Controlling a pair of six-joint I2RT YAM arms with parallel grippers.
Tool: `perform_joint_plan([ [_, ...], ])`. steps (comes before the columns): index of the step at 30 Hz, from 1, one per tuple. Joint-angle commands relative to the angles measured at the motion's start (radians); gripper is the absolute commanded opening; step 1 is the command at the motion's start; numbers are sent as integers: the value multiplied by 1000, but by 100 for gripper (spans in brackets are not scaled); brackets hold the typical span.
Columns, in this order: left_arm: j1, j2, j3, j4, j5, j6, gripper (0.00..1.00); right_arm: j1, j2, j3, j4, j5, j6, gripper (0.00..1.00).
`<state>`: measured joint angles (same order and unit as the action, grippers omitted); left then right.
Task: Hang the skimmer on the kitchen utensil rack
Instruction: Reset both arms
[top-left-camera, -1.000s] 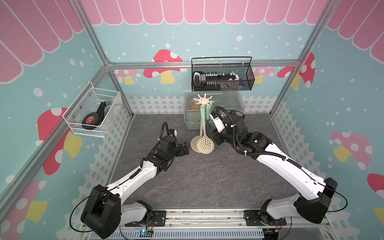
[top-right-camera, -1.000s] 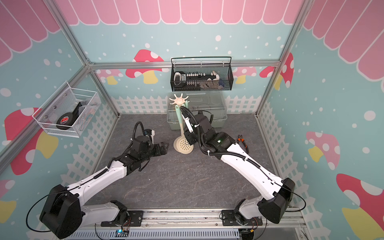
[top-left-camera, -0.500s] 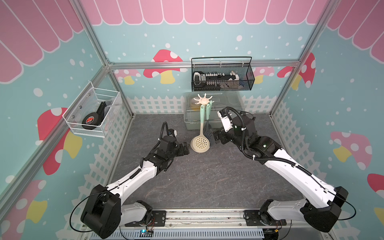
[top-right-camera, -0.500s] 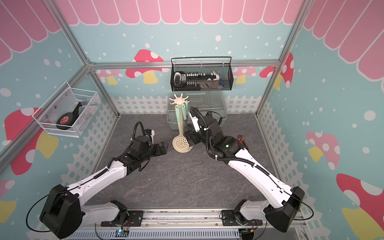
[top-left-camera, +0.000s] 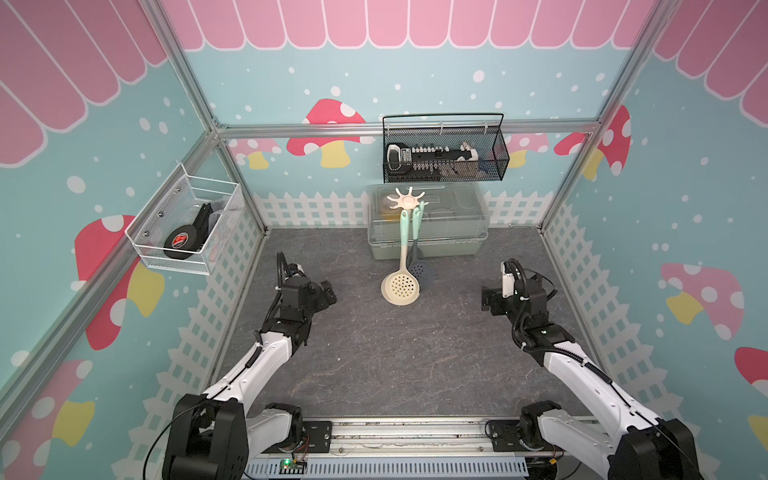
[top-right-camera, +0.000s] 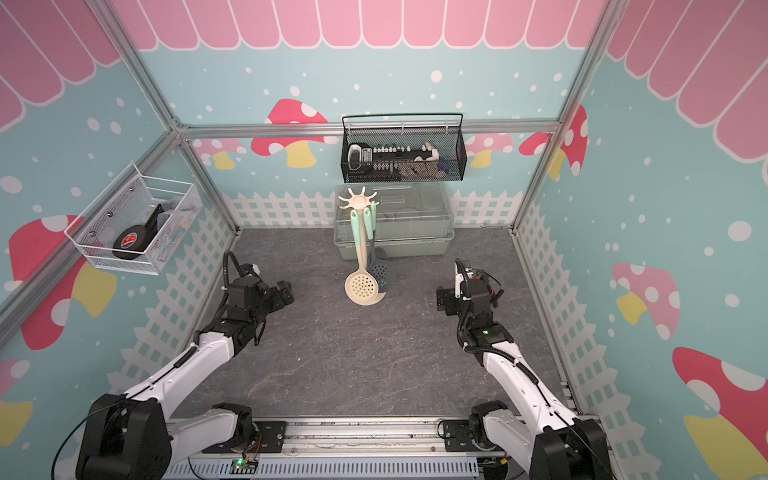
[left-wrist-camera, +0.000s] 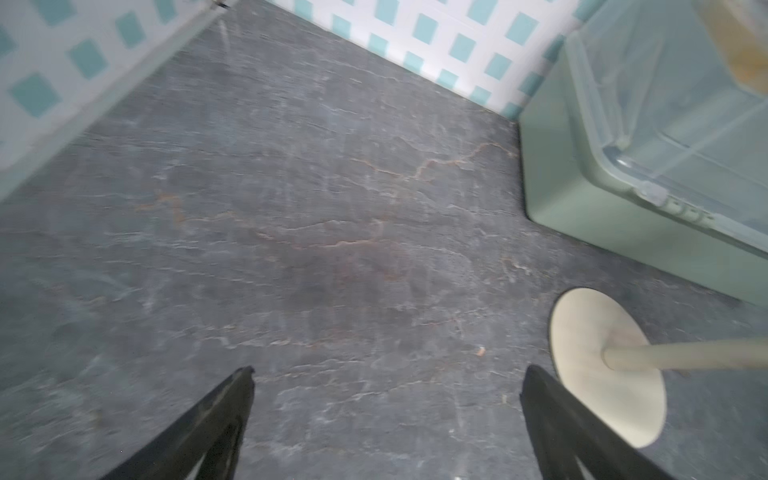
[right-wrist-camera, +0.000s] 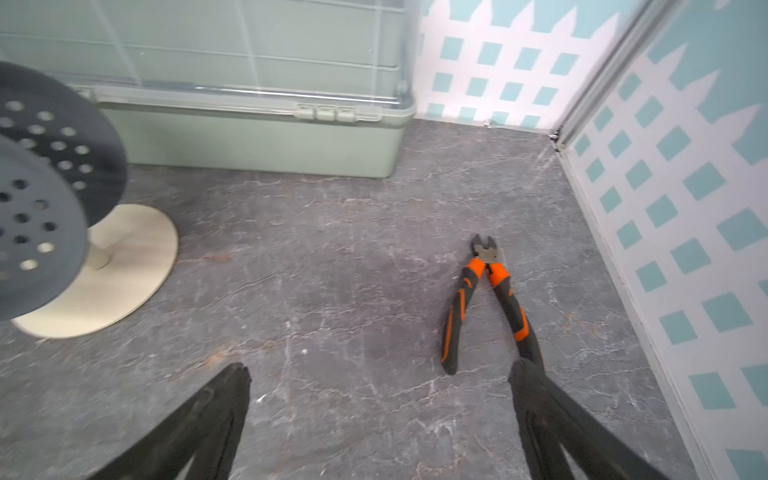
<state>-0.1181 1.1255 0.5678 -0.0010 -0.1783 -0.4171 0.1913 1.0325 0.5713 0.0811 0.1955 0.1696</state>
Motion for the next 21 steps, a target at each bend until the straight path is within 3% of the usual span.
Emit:
perform_joint_plan([
  [1,18,-52,-85,181,-121,74,99,-59,45,-38,258,15,-24,99],
  [6,38,-73,-154,302,-163,197,99,-113,180,-86,420,7,-76,99],
  [10,60,-10,-301,572,-150,225,100,-133,270,-68,433,-26,-151,99],
  [12,78,-9,-272,515,-114,222,99,-137,323,-64,465,-61,-179,98],
  [17,102,78,-281,666,-99,221,99,-154,440,-106,597,-79,-170,99],
  [21,120,135,-294,795,-32,248,99,-175,450,-181,740,-51,-136,99],
])
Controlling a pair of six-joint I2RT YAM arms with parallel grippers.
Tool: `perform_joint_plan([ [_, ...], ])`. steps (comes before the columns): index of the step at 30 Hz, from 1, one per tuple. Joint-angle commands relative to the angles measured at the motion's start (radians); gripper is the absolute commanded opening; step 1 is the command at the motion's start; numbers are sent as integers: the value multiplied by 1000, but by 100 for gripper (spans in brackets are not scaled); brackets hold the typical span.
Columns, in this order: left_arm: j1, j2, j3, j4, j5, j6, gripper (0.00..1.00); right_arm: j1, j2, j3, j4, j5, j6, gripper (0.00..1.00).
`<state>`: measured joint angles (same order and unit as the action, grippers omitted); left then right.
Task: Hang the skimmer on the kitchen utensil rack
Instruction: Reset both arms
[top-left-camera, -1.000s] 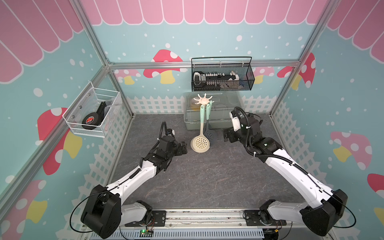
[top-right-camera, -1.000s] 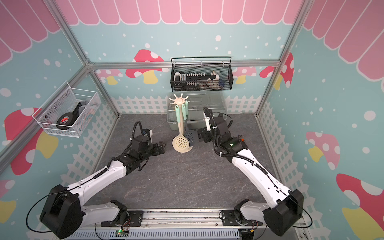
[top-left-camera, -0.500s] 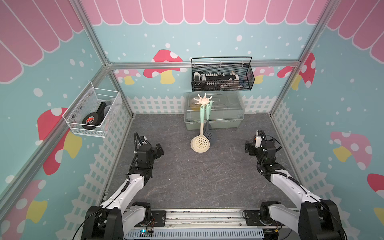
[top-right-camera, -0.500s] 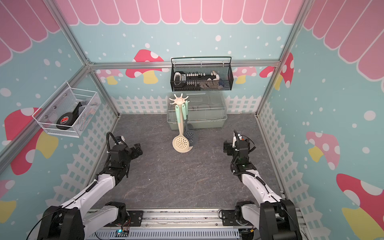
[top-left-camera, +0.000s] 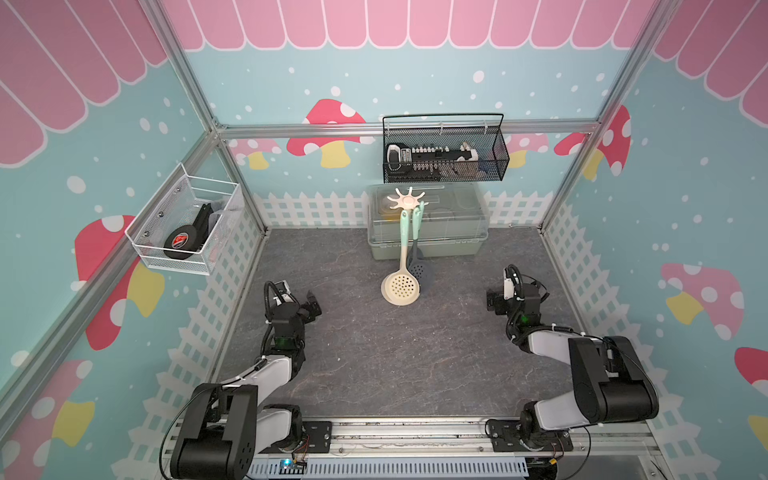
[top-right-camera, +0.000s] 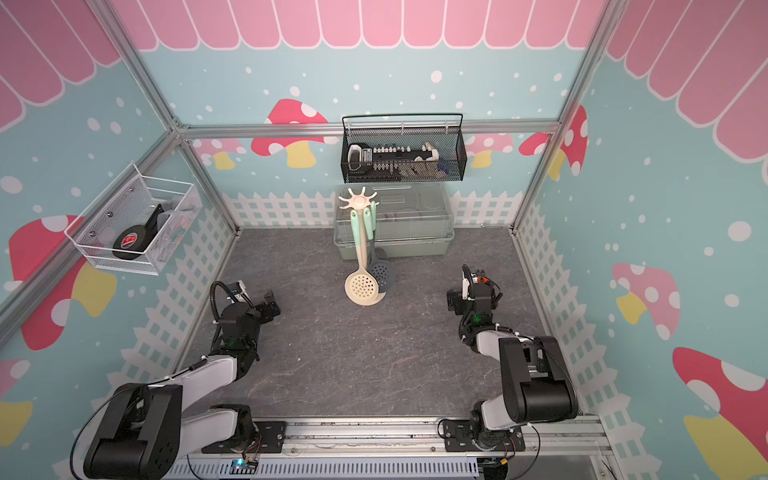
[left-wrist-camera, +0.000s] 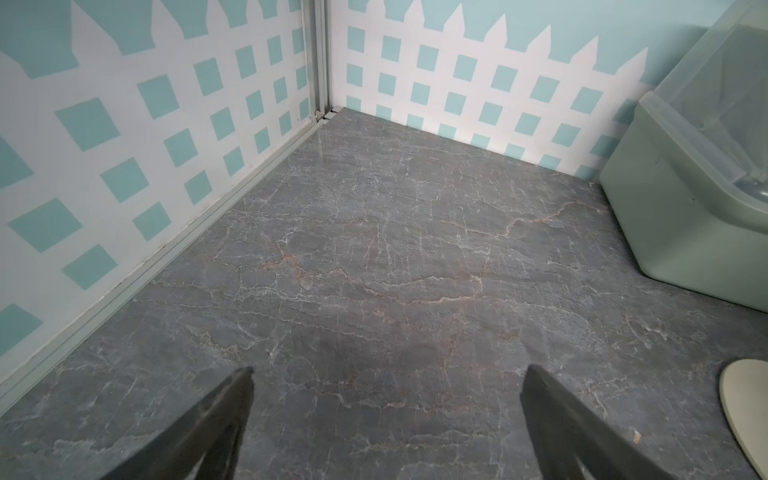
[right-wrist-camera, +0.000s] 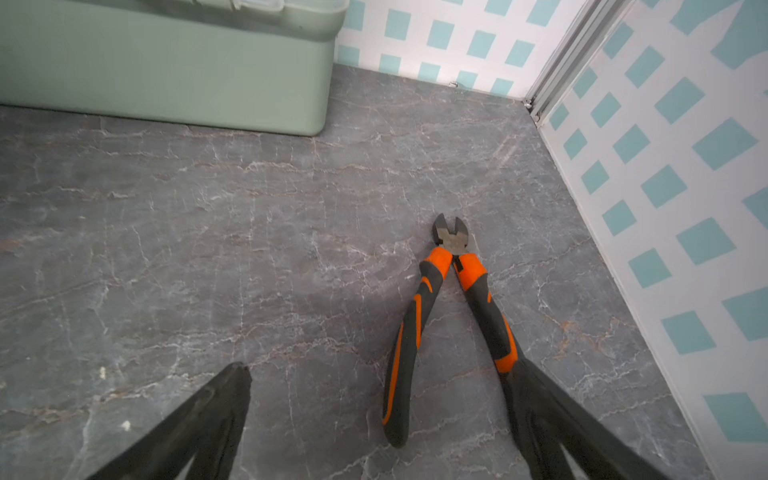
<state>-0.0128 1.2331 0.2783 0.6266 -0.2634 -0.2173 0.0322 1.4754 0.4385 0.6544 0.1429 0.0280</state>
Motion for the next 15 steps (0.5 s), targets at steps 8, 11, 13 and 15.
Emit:
perform_joint_plan([
  [8,117,286,-88,612,236,45,99,-25,37,-92,267,24,22,99],
  [11,104,279,2,443,261,77,99,-25,42,-95,286,25,21,99],
  [13,96,304,16,452,248,85,99,-24,45,-96,290,24,21,99],
  [15,90,284,43,354,241,87,99,-23,45,-95,290,24,20,99],
])
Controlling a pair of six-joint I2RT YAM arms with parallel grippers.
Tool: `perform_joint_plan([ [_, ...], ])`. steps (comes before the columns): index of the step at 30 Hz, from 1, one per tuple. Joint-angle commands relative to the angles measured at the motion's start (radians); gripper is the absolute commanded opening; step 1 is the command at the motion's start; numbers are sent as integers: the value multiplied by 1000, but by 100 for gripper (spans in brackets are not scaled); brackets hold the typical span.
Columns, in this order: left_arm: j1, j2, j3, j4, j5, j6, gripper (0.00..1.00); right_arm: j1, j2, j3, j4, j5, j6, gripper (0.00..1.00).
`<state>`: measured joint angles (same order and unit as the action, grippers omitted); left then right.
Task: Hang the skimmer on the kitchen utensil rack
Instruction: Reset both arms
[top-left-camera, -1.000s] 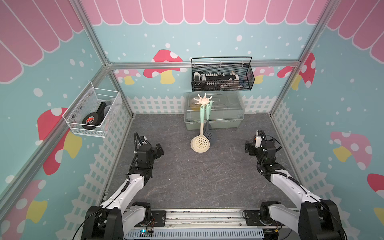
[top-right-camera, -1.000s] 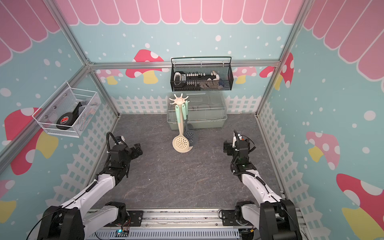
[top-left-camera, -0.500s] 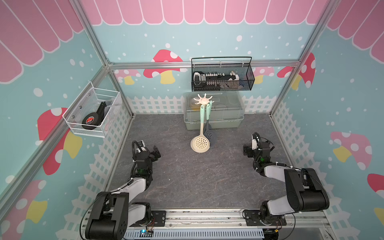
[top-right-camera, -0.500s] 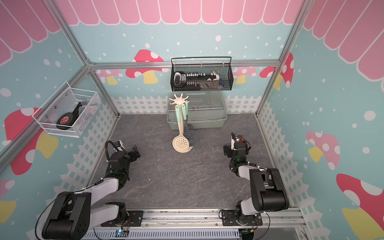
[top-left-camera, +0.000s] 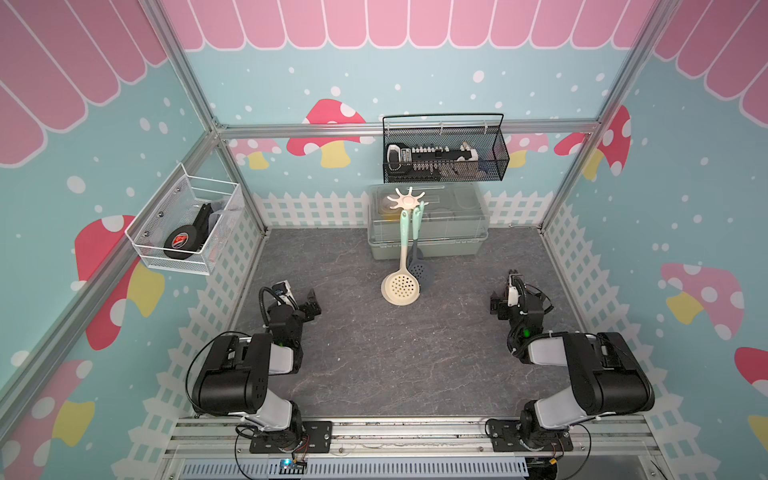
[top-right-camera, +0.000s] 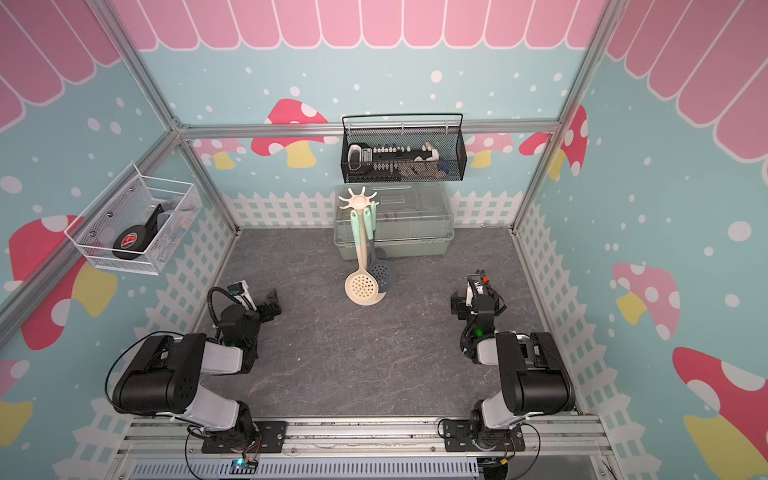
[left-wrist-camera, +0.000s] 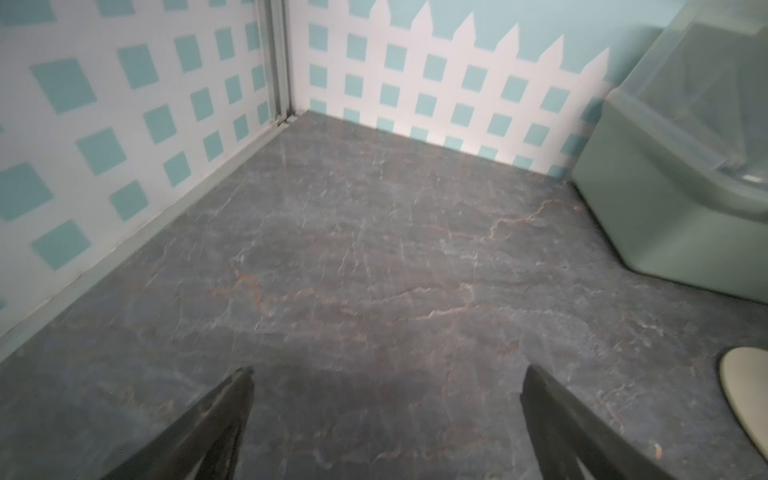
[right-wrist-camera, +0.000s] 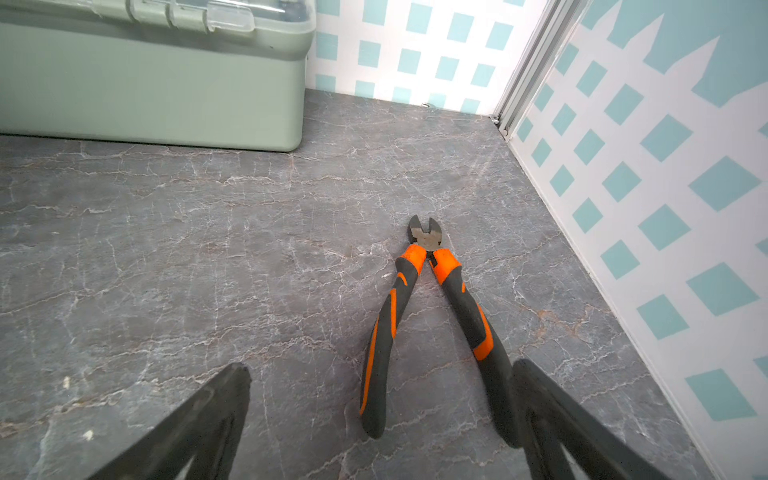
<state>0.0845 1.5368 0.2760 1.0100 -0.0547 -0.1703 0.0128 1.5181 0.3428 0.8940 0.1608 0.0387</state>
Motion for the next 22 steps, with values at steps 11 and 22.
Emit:
perform_joint_plan([
  [11,-111,-9,130,-173,-75,130,99,-4,-1,0,48,6,7,99],
  [22,-107,-8,131,-166,-73,129,99,-4,-1,0,46,6,7,99],
])
